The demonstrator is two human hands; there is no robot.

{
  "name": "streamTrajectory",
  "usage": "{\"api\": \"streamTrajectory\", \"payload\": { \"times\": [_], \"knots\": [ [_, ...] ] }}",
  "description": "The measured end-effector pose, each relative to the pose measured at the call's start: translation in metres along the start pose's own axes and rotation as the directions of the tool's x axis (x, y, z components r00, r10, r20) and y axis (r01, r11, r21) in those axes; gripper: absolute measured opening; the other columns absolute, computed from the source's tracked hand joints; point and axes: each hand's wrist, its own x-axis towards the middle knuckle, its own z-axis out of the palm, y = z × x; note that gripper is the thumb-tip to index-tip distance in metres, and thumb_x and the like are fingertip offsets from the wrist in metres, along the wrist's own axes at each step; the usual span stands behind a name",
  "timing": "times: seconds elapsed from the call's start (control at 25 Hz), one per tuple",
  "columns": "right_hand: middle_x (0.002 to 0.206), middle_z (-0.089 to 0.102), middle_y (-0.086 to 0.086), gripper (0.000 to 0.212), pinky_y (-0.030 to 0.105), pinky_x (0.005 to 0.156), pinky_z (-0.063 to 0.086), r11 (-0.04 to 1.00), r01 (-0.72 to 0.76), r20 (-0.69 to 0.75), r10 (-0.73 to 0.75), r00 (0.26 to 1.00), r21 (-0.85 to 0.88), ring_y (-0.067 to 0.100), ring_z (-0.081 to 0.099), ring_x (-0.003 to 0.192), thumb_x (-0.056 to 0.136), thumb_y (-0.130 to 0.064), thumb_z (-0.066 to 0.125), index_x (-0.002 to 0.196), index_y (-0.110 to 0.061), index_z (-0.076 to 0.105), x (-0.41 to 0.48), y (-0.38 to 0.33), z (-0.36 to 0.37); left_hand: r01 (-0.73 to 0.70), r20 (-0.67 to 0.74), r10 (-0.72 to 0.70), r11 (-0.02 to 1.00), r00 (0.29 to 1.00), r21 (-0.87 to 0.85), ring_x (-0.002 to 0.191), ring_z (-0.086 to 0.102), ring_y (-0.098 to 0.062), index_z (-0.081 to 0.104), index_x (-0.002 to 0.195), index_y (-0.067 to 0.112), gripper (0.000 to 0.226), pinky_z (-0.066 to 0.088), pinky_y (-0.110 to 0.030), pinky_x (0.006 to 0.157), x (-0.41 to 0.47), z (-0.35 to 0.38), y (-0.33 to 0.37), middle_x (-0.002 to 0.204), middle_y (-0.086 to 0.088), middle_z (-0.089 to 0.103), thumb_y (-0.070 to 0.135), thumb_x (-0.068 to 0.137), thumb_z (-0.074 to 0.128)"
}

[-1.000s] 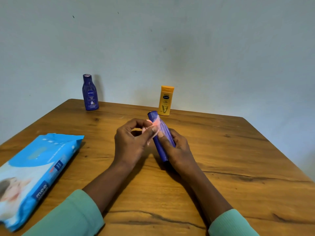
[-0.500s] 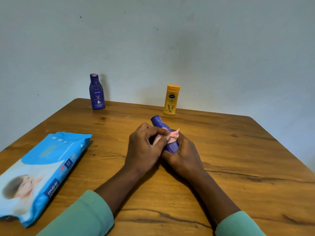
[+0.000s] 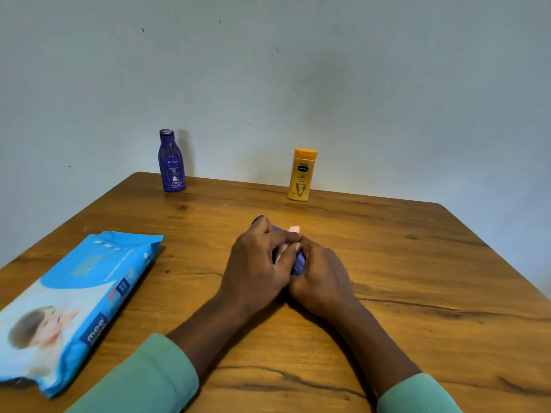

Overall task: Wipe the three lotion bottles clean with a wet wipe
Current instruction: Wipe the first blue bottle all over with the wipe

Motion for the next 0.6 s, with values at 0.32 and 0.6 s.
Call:
{"api": "streamTrajectory", "payload": {
  "times": [0.32,0.6],
  "knots": [
    [0.105,0.071,-0.009,0.064,0.032,0.081,0.056,0.986,0.042,0.032,-0.037,0.999,-0.161,0.009,0.063,0.086,0.086,-0.058,0.076,0.141,-0.033,0.055,0.003,-0.001,-0.007,0.237,-0.097,-0.225,0.961,0.970,0.145,0.089,0.059,-0.008,0.077,0.119,0.019,0.025,0.038,-0.010,0.067,0.037,-0.011,-0.031,0.107,-0.003,0.071,0.030,0.097,0.070],
    [0.092,0.072,-0.010,0.037,0.038,0.074,0.061,0.996,-0.036,-0.002,0.036,0.999,-0.078,0.010,0.066,0.078,0.084,-0.045,0.075,0.117,-0.029,0.068,0.005,-0.001,-0.005,0.029,0.063,-0.027,0.999,0.998,-0.033,0.090,0.064,0.002,0.077,0.118,0.025,0.023,0.048,-0.008,0.074,0.004,0.000,-0.003,0.100,0.011,0.070,0.025,0.095,0.071]
  ]
}}
